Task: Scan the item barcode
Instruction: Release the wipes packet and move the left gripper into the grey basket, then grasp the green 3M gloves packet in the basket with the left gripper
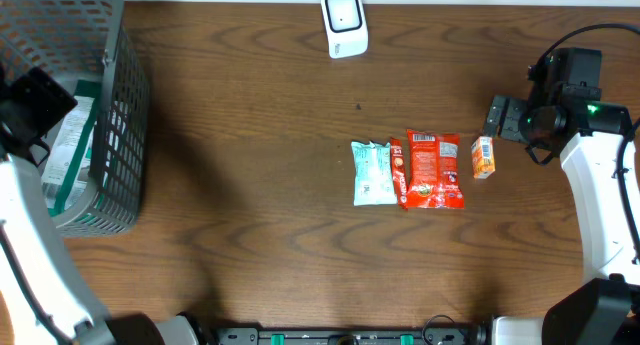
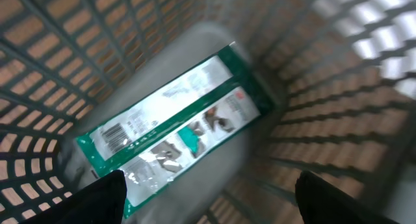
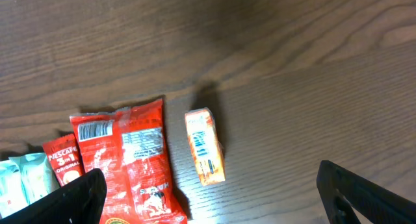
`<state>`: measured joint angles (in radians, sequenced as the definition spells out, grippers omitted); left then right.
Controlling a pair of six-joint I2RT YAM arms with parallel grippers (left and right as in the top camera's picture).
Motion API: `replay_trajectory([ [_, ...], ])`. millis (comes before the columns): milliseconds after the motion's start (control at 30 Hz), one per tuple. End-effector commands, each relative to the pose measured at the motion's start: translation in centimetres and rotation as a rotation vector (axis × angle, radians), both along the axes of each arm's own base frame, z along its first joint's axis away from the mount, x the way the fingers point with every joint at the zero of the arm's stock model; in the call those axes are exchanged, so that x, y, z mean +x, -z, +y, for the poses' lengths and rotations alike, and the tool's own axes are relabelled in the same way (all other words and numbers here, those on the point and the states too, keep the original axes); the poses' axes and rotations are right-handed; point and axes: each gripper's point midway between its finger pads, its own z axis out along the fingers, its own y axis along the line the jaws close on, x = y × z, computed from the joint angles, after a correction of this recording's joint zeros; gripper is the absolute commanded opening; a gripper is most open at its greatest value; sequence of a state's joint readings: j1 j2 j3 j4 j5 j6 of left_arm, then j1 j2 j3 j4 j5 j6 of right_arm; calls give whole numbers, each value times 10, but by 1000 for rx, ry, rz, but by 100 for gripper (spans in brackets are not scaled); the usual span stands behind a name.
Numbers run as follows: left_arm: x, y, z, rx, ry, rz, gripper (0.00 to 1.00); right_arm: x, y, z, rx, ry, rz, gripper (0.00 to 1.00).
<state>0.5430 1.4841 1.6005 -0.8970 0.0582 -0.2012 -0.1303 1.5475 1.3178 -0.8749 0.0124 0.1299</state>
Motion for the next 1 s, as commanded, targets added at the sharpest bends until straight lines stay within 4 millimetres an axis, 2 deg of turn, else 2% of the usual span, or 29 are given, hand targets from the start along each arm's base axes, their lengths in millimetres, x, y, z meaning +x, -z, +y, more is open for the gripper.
replay_trajectory([
  [0, 5, 46, 16, -60, -15, 113, 84, 2, -5, -2, 7, 18, -15, 99],
  [200, 14, 97, 22, -130, -13, 225, 84, 2, -5, -2, 7, 18, -15, 99],
  [533, 23, 146, 28, -175, 6, 317, 84, 2, -5, -2, 7, 18, -15, 99],
  [767, 20, 165, 26, -184, 32, 359, 84, 2, -5, -2, 7, 18, -15, 99],
  [967, 21, 167, 27, -181, 32, 357, 84, 2, -5, -2, 7, 18, -15, 99],
])
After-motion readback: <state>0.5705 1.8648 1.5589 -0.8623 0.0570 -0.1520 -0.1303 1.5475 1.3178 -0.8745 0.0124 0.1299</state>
